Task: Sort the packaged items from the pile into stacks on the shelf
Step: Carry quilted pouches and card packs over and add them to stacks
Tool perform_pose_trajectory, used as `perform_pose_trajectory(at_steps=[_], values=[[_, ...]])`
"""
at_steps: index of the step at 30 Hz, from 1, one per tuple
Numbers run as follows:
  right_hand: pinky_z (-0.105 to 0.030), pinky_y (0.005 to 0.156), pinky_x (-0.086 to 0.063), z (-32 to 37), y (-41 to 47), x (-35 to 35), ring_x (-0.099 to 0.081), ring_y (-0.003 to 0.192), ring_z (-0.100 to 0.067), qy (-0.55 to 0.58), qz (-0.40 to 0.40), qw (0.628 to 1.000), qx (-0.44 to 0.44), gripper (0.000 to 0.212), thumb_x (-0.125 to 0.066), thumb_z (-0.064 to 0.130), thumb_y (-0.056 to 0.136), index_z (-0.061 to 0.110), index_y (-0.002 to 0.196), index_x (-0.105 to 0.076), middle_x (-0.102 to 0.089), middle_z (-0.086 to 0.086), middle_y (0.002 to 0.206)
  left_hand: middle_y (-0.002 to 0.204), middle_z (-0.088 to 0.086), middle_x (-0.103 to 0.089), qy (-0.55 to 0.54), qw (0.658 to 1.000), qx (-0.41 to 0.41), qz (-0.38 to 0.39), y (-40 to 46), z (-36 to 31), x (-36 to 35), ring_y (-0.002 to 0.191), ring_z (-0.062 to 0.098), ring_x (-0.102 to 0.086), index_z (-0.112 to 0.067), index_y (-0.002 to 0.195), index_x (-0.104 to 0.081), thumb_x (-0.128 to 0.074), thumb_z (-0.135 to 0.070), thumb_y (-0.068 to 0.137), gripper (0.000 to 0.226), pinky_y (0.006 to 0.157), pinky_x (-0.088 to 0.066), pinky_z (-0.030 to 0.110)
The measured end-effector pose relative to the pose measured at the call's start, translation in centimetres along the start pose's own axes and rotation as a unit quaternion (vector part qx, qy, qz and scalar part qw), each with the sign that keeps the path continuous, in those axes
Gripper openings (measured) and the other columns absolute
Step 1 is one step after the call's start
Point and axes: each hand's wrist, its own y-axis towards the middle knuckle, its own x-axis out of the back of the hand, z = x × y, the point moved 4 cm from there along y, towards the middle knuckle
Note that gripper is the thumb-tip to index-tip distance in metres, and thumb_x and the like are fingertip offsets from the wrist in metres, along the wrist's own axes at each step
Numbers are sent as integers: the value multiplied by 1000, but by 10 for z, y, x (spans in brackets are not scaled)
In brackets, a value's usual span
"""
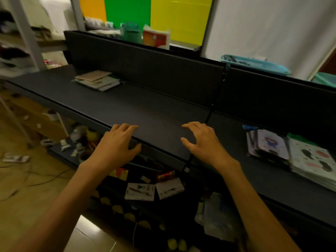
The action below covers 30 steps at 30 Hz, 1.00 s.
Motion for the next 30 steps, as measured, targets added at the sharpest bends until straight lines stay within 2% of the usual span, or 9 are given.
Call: perform_pose_trajectory(at_steps=[8, 14, 24, 30], values=[[-30, 109, -23, 53, 98, -49, -39, 127, -14, 11, 14, 1000, 6, 47, -52, 40, 92, 26, 136, -43, -44, 4, 139, 143, 1, -39, 4, 1000, 15, -1, 54, 107, 9, 129, 25, -34, -23, 146, -30, -55, -44, 90, 64, 98, -41, 43], [-30, 109, -23, 88, 178, -72, -39, 127, -15, 12, 18, 1000, -12, 49, -53, 40, 92, 26, 138, -42, -43, 4, 140, 145, 1, -37, 8, 1000, 7, 28, 116, 185, 24, 131, 25, -33, -25, 146, -27, -55, -46, 89, 67, 102, -40, 45], [-31, 110, -24, 143, 281, -106, -36, 130, -15, 6, 30, 999, -40, 50, -53, 39, 92, 27, 139, -39, -40, 4, 141, 148, 3, -35, -4, 1000, 17, 20, 197, 286, 50, 134, 27, -31, -24, 146, -27, -56, -45, 89, 66, 102, -37, 46], [-32, 110, -24, 163, 335, -130, -35, 131, -17, -20, 33, 995, -91, 52, -53, 40, 92, 26, 140, -38, -39, 3, 143, 148, 3, -35, -3, 999, -28, 36, 252, 345, 57, 135, 26, -31, -25, 145, -29, -57, -44, 88, 66, 104, -36, 46]])
